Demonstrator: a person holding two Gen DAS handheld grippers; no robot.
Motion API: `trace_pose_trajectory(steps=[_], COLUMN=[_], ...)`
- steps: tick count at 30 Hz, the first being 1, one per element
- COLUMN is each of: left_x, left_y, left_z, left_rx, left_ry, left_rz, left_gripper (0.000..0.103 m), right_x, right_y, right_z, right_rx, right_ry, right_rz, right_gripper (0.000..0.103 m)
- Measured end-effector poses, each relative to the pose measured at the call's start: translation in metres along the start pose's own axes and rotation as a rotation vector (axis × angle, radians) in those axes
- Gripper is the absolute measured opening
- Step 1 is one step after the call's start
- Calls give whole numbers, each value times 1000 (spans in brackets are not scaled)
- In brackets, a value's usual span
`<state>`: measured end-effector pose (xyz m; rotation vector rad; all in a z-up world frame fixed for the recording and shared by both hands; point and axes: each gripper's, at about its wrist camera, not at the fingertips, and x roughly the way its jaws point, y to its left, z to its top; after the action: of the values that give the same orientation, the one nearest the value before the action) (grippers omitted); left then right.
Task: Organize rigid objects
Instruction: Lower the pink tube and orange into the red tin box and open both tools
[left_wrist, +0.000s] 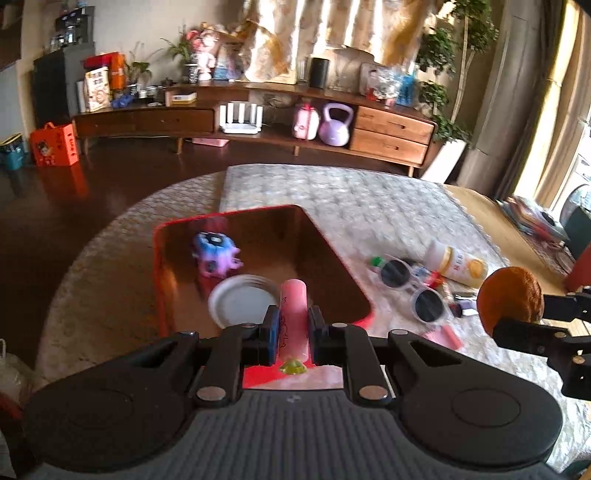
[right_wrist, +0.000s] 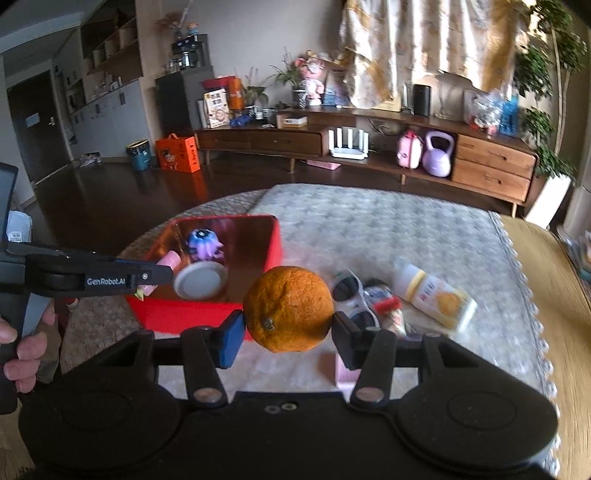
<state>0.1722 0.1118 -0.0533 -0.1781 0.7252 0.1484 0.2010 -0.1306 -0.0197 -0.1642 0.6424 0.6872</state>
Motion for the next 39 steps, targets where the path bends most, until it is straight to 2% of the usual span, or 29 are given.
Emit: trace_pose_trajectory(steps=[8,18,29,39], left_x=[19,67,99,119], left_y=[33,63,66,68], left_z=[13,27,41,44], left_rx=[-7,-26,-37,-40], left_ry=[0,56,103,120], left_rz=[54,132,196,191], left_gripper=[16,16,16,16], right_x=[44,114,178,202], right_y=[28,44,56,62], right_z=[24,46,54,53], right_rx=[-48,-116,-176,-224], right_ry=[13,51,111,148], right_rz=[29,14,-3,-5], right_gripper=[51,51,51,51])
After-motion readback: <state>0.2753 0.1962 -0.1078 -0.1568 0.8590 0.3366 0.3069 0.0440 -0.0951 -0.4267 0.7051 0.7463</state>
